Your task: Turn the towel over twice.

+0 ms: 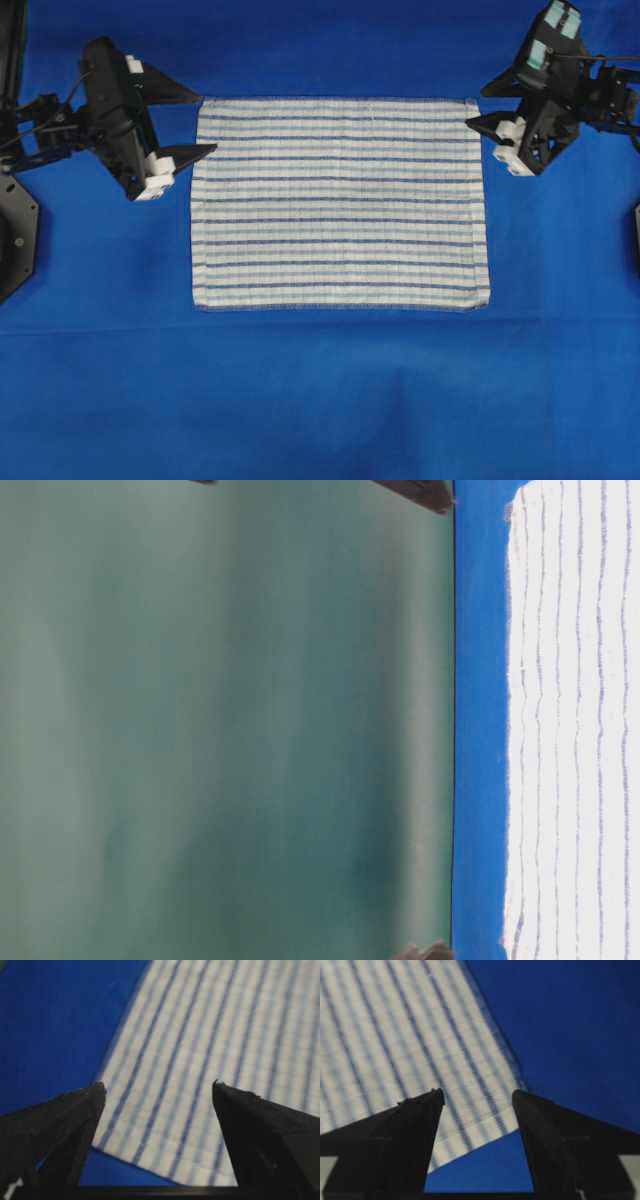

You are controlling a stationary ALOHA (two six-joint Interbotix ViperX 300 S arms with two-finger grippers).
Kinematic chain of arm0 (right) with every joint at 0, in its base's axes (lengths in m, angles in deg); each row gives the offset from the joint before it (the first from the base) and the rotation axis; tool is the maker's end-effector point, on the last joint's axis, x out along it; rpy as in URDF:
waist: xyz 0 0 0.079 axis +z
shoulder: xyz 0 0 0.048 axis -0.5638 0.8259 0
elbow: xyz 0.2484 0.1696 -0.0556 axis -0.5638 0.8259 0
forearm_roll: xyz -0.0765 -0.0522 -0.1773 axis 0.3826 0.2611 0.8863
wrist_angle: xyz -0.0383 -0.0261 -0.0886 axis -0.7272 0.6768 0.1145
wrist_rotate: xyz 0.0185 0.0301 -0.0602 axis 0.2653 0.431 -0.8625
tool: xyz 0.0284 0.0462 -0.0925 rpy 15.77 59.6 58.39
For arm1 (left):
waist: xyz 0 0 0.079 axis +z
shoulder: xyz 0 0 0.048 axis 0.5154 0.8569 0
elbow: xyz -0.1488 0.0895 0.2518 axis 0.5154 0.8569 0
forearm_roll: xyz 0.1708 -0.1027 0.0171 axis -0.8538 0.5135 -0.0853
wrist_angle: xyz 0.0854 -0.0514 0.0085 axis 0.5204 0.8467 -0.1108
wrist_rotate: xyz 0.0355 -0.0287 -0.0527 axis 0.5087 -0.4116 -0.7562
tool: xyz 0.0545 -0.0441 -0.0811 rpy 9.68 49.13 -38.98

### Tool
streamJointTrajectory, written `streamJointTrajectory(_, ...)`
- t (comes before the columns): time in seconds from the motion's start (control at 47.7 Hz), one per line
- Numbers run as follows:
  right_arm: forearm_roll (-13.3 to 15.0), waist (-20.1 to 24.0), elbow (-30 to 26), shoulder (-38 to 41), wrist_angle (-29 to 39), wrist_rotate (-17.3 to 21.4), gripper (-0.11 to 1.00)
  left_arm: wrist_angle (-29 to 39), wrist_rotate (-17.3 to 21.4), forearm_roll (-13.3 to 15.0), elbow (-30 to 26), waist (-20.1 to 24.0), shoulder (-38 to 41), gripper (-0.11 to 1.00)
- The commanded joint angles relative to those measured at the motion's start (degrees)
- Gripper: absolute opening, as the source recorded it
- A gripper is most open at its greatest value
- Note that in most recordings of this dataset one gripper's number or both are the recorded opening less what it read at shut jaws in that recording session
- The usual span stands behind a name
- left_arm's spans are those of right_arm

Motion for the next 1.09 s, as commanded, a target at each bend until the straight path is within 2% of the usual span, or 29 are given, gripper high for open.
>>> streamJointTrajectory(0.0,0.44,-1.41,-0.53,2.29,-2.64,-0.18,0.62,-2.11,0.18,0.09,-1.41,1.32,3.08,0.83)
streamJointTrajectory(0.315,1.32,-6.06,-0.7,10.37,-7.91,-0.44,0.62,-6.24,0.26,0.09,-3.78,4.22,13.62,0.81)
streamJointTrajectory(0.629,1.32,-7.12,-1.23,14.77,-10.46,-0.7,0.61,-6.15,0.26,0.09,-5.01,5.54,18.63,0.76)
streamJointTrajectory(0.692,1.32,-7.03,-1.32,15.03,-10.46,-0.7,0.57,-6.06,0.26,0.09,-5.01,5.8,18.72,0.69)
streamJointTrajectory(0.755,1.32,-7.12,-1.32,15.12,-10.46,-0.7,0.48,-5.98,0.26,0.09,-5.01,6.15,18.72,0.54)
streamJointTrajectory(0.818,1.32,-7.12,-1.23,15.12,-10.28,-0.7,0.34,-5.54,0.35,0.09,-5.01,6.42,18.81,0.39)
streamJointTrajectory(0.902,1.32,-7.12,-1.23,15.12,-10.2,-0.7,0.1,-4.22,0.44,0.09,-5.1,6.59,18.9,0.19)
streamJointTrajectory(0.923,1.32,-7.12,-1.23,15.12,-10.2,-0.7,0.07,-3.87,0.44,0.09,-5.19,6.77,18.9,0.15)
streamJointTrajectory(0.986,1.32,-7.03,-1.14,15.12,-10.2,-0.7,0.08,-3.16,0.44,0.09,-5.19,6.86,18.9,0.04)
streamJointTrajectory(1.069,1.32,-7.12,-1.05,15.03,-10.2,-0.62,0.08,-2.64,0.44,0.09,-5.19,7.03,18.9,0.02)
